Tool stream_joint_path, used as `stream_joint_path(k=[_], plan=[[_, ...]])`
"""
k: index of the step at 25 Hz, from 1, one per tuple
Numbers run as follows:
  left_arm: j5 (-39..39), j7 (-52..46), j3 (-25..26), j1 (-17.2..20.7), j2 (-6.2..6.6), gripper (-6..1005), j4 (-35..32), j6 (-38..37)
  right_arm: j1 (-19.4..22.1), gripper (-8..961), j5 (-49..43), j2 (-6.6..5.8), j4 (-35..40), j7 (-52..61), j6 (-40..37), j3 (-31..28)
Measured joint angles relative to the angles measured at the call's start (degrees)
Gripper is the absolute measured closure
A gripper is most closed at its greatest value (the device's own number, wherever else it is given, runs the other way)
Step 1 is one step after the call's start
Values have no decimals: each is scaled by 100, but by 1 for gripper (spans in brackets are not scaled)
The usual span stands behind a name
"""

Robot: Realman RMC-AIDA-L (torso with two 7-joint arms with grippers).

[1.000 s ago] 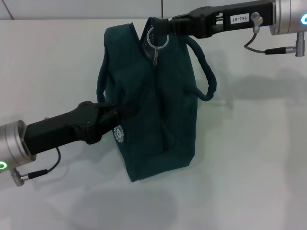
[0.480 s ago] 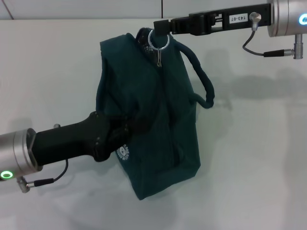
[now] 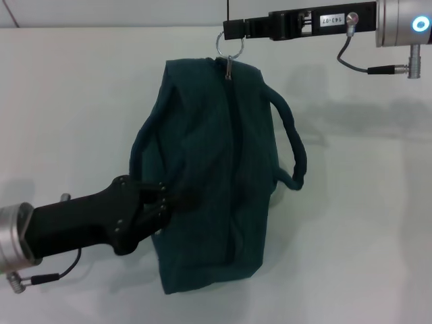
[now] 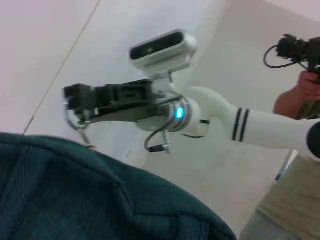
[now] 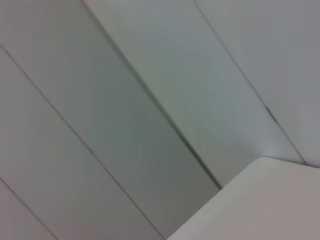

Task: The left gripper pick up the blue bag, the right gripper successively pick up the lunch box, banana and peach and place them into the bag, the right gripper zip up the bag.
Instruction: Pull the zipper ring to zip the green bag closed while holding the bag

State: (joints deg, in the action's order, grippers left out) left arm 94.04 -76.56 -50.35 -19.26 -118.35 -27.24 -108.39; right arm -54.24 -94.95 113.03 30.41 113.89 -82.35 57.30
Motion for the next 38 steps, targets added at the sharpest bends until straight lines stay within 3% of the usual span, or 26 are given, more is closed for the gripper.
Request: stream_joint_path(k=[8, 16, 24, 38], plan=[[-84, 106, 163, 226, 116, 944, 1, -94, 41, 945, -195, 4, -18, -2, 450, 10], [-74, 72, 930, 458, 147, 941, 8, -18, 83, 946, -226, 31, 48, -42, 612, -5], [-73, -311, 970, 436, 164, 911, -1, 611, 221, 946, -190, 5, 116, -5, 637, -43], [-70, -283, 971, 424, 206, 860, 0, 678, 334, 946, -190, -42, 152, -1, 1079, -70]])
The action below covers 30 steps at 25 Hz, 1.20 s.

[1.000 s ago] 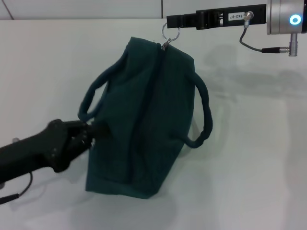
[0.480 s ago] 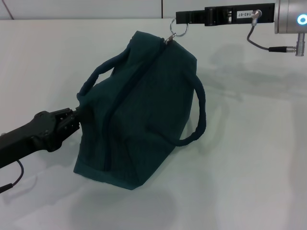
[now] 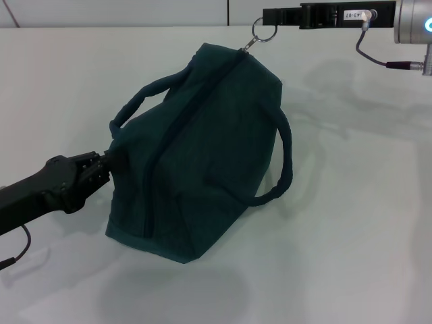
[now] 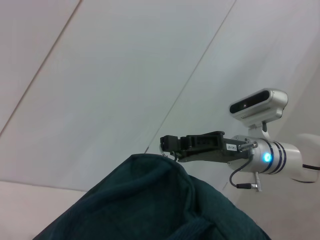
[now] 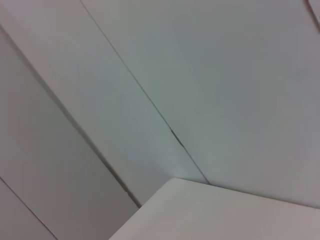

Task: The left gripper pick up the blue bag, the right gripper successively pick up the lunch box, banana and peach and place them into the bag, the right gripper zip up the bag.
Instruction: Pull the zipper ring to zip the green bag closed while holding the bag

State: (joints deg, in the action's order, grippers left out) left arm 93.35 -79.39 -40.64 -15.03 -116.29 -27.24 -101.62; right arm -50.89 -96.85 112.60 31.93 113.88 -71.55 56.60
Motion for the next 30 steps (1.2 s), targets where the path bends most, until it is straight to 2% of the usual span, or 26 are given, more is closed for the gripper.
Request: stream_joint_path(k=[12, 17, 23, 26, 30], plan=[[-101, 78, 35, -34, -30, 816, 0, -142, 60, 945, 77, 20, 180, -33, -21, -13], [-330, -20, 583, -3, -46, 626, 7, -208, 174, 946, 147, -5, 240, -42, -27, -13], [-477, -692, 1327, -120, -75, 441, -2, -150, 229, 946, 193, -9, 309, -96, -103, -9], [-404, -1175, 1344, -438, 6, 342, -6, 43, 230, 946, 194, 6, 309, -154, -146, -8], [60, -1768, 1325, -992, 134, 193, -15, 443, 223, 945, 194, 18, 321, -207, -189, -9]])
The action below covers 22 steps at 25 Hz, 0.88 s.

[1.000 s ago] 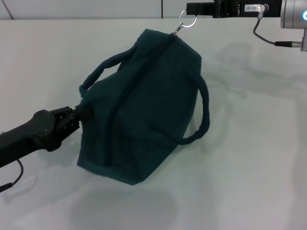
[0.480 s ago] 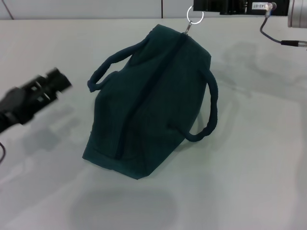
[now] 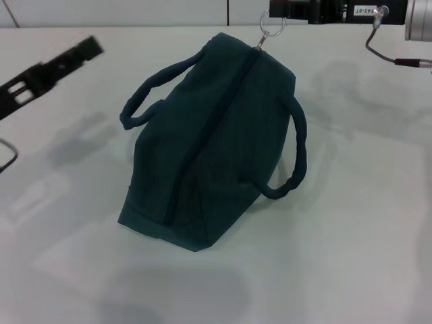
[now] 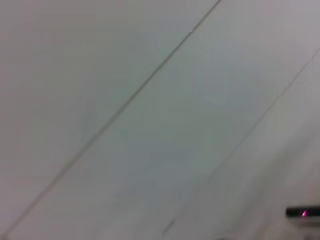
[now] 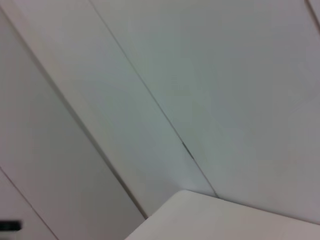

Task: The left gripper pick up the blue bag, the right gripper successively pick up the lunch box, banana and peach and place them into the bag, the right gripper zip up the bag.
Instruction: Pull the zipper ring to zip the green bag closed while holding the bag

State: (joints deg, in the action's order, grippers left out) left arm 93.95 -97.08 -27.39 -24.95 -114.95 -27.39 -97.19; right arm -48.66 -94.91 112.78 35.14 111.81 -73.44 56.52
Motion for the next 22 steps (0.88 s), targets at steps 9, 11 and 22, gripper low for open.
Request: stream_joint_path(k=[9, 11, 22], plan=[[1575, -1770, -396, -1051, 179, 110, -821, 226, 33, 945, 35, 75, 112, -99, -84, 0], [1605, -2194, -587, -1140, 173, 111, -1097, 213, 55, 945, 80, 81, 118, -142, -104, 0], [1602, -3063, -1205, -1371, 41, 115, -1589, 195, 140, 945, 209, 113, 122, -302, -196, 0]])
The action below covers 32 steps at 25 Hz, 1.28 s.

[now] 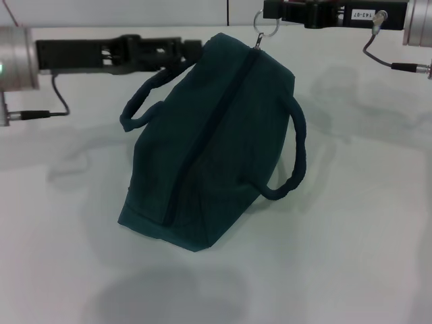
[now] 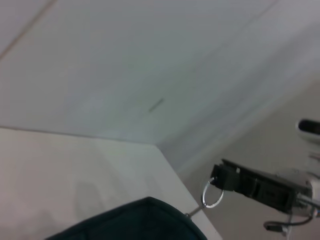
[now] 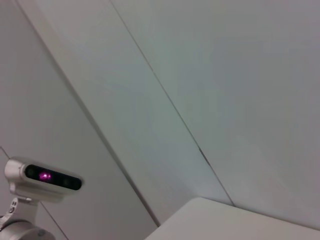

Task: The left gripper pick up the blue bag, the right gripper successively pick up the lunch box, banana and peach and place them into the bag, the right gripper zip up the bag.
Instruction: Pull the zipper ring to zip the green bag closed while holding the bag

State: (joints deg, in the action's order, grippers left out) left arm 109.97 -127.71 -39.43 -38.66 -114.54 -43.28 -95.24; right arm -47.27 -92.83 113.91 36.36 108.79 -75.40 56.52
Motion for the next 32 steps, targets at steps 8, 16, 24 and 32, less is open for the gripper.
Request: stream_joint_path(k=[8, 16, 24, 32], plan=[[163, 48, -202, -218, -138, 125, -5, 118, 20, 946, 85, -1, -25, -72, -65, 0], [361, 52, -256, -252, -148, 134, -14, 503, 106, 946, 147, 15, 4, -78, -113, 0], [477, 283, -486, -263, -159, 234, -14, 568, 129, 938, 159, 26, 4, -126, -159, 0], [470, 487, -547, -271, -213, 521, -14, 568, 148, 927, 208, 51, -1, -130, -159, 0]])
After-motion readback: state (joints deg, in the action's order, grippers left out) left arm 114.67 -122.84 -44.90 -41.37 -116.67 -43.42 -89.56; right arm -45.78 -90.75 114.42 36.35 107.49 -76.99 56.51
